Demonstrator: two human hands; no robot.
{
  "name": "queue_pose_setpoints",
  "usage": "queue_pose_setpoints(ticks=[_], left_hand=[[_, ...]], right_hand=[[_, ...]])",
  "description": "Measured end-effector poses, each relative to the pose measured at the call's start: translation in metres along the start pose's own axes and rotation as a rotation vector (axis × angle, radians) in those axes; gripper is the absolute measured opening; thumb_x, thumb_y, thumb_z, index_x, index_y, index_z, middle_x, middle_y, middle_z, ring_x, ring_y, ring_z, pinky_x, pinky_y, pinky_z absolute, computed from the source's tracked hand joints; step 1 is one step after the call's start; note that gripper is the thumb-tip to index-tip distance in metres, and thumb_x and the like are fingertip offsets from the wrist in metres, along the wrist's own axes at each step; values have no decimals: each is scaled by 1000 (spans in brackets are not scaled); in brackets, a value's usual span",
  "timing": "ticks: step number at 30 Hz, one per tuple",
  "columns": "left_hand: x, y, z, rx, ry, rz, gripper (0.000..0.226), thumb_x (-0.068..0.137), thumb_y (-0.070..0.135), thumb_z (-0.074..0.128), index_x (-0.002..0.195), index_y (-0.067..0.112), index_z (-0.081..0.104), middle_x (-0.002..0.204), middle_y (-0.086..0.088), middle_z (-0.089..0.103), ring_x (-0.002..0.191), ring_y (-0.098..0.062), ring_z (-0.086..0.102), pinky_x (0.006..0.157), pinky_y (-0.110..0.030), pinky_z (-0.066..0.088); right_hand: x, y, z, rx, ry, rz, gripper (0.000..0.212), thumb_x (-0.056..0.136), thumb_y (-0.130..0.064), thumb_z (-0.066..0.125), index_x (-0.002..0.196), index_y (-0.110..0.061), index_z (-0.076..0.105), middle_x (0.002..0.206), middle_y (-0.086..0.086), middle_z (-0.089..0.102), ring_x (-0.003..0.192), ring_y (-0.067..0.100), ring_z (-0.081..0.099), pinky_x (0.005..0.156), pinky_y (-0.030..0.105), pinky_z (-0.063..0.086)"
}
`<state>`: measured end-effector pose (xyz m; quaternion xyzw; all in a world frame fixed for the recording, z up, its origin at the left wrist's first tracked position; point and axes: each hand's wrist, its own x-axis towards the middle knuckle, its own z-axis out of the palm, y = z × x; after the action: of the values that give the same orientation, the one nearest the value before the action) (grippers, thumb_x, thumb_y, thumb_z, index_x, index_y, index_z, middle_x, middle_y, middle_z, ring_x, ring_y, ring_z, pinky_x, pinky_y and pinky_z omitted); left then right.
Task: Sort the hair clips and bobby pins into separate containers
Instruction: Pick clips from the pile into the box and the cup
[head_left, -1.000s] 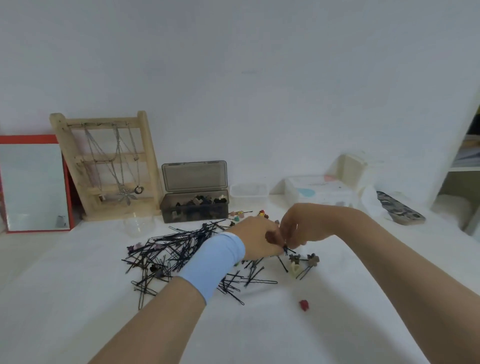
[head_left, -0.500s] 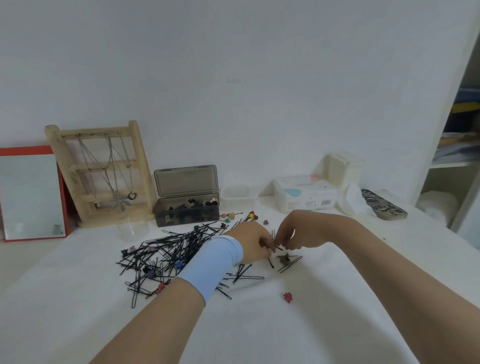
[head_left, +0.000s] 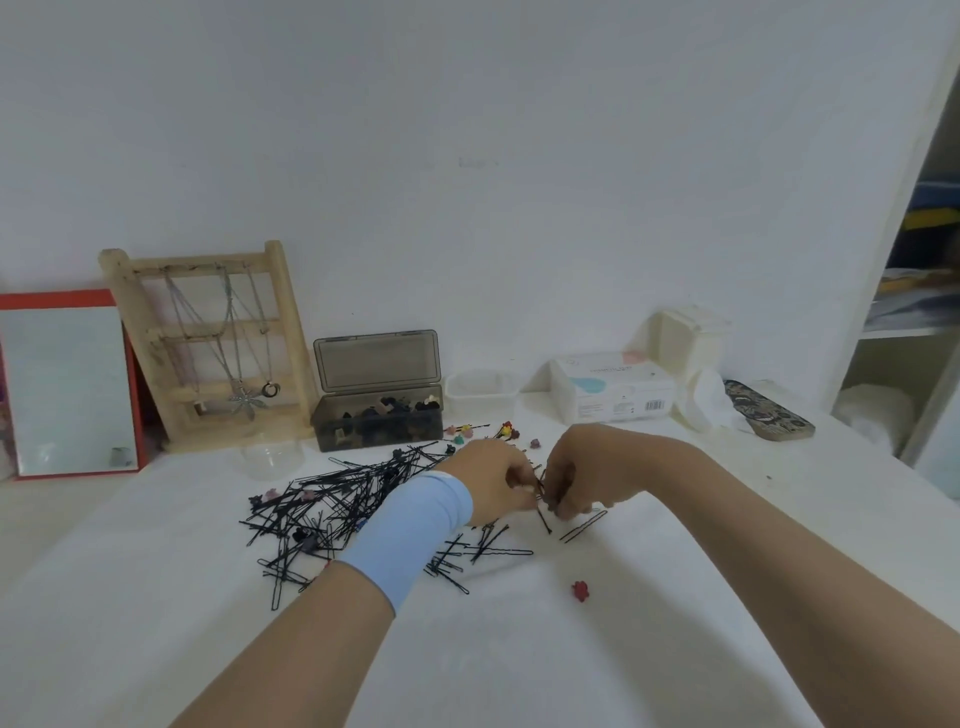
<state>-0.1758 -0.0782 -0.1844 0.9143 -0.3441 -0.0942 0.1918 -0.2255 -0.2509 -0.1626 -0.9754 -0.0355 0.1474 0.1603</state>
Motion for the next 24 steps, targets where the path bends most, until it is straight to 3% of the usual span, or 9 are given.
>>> queue_pose_setpoints(ticks=[4, 7, 11, 15, 21, 24], left_hand=[[2, -21, -26, 0, 92, -30, 20, 94, 22, 62, 109, 28, 73, 117, 6, 66, 94, -11, 62, 87, -23, 46], [6, -45, -49, -53, 215, -76, 17, 93, 21, 63, 105, 30, 71, 116, 11, 65, 96, -8, 59, 88, -22, 42], [14, -81, -78, -53, 304, -162, 15, 93, 16, 62, 95, 29, 68, 109, 9, 63, 100, -14, 59, 88, -25, 42], [26, -120, -97, -60, 382, -263, 16, 92, 16, 63, 102, 27, 70, 119, 3, 65, 104, -17, 59, 88, -26, 44], [37, -159, -112, -107, 351, -293, 34, 93, 20, 65, 127, 21, 62, 131, 2, 62, 118, -19, 58, 104, -31, 43], [37, -172, -110, -99, 311, -273, 33, 95, 14, 60, 127, 23, 63, 127, 2, 64, 115, -20, 59, 100, -31, 44]], right_hand=[[10, -12, -19, 94, 156, -57, 11, 84, -19, 70, 88, -25, 77, 77, -4, 74, 60, 7, 62, 53, 16, 49], [33, -29, -30, 130, 262, -100, 12, 88, -15, 69, 94, -20, 77, 73, -9, 70, 64, 9, 64, 53, 14, 49], [78, -55, -37, 211, 322, -152, 15, 87, -14, 70, 100, -16, 78, 88, 0, 75, 80, 21, 70, 72, 33, 60], [132, -81, -38, 145, 367, -175, 18, 88, -15, 69, 104, -14, 77, 99, 1, 73, 89, 16, 64, 79, 25, 50], [194, -105, -34, 10, 384, -183, 30, 92, -20, 66, 121, -17, 71, 117, 2, 70, 108, 20, 62, 88, 24, 46], [207, -108, -29, 5, 357, -184, 39, 92, -16, 64, 131, -19, 64, 121, 5, 68, 110, 24, 61, 93, 30, 49]])
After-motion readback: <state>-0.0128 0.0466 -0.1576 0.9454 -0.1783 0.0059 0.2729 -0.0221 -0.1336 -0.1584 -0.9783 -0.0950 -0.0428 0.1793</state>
